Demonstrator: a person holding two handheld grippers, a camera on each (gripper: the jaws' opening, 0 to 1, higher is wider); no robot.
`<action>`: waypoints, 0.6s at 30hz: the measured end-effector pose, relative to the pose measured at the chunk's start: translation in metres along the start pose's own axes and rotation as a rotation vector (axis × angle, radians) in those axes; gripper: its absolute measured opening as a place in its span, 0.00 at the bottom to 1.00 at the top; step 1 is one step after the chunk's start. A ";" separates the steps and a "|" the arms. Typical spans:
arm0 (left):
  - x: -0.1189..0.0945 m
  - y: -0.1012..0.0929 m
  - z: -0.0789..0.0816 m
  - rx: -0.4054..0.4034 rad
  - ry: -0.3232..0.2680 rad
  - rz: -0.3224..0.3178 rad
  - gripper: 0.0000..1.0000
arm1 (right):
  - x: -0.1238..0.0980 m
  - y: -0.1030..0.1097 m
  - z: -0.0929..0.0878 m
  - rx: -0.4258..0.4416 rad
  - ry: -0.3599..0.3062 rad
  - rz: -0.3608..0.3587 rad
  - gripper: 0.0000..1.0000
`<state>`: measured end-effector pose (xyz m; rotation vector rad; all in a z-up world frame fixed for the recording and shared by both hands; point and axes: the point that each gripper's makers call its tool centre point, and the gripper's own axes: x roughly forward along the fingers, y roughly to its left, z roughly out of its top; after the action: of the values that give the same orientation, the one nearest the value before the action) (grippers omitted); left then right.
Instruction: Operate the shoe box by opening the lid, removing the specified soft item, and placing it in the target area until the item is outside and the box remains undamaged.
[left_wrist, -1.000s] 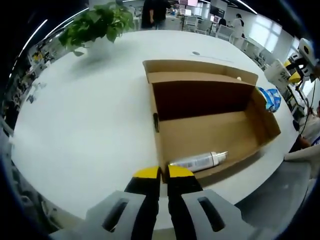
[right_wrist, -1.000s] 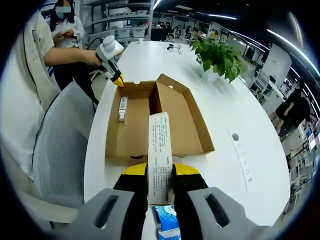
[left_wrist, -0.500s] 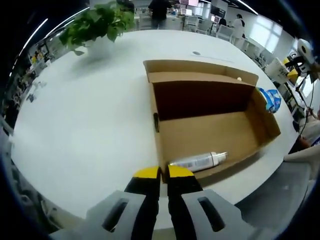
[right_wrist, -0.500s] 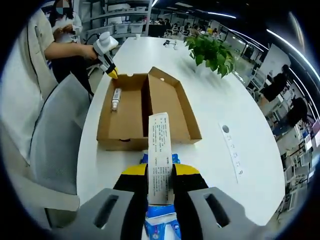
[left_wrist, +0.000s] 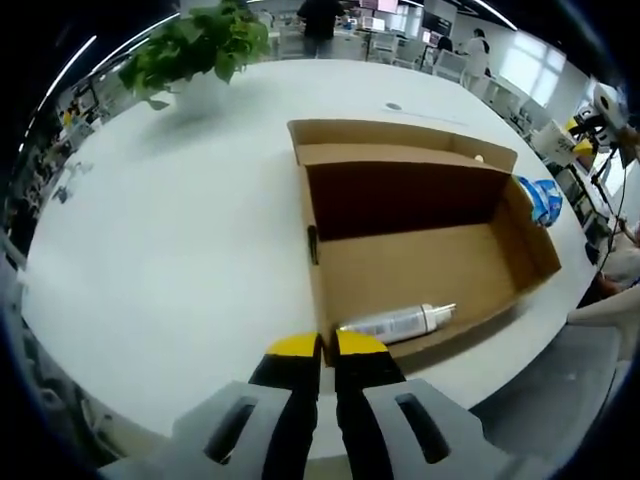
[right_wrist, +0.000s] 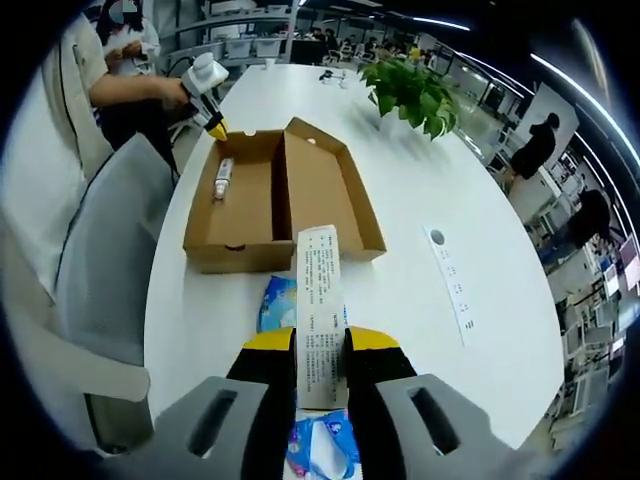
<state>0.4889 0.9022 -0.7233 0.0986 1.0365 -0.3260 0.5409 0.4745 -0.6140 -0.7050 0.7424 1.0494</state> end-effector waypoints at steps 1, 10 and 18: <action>0.000 0.000 0.000 0.001 0.001 0.000 0.01 | -0.001 -0.002 -0.003 0.001 0.005 -0.004 0.16; 0.001 0.001 0.000 0.005 0.006 0.003 0.01 | -0.008 -0.013 -0.023 0.005 0.032 -0.018 0.16; 0.001 0.000 0.000 0.016 0.018 0.004 0.01 | -0.012 -0.020 -0.045 0.011 0.068 -0.025 0.16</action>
<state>0.4898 0.9023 -0.7242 0.1184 1.0518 -0.3298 0.5472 0.4261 -0.6267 -0.7416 0.7952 1.0018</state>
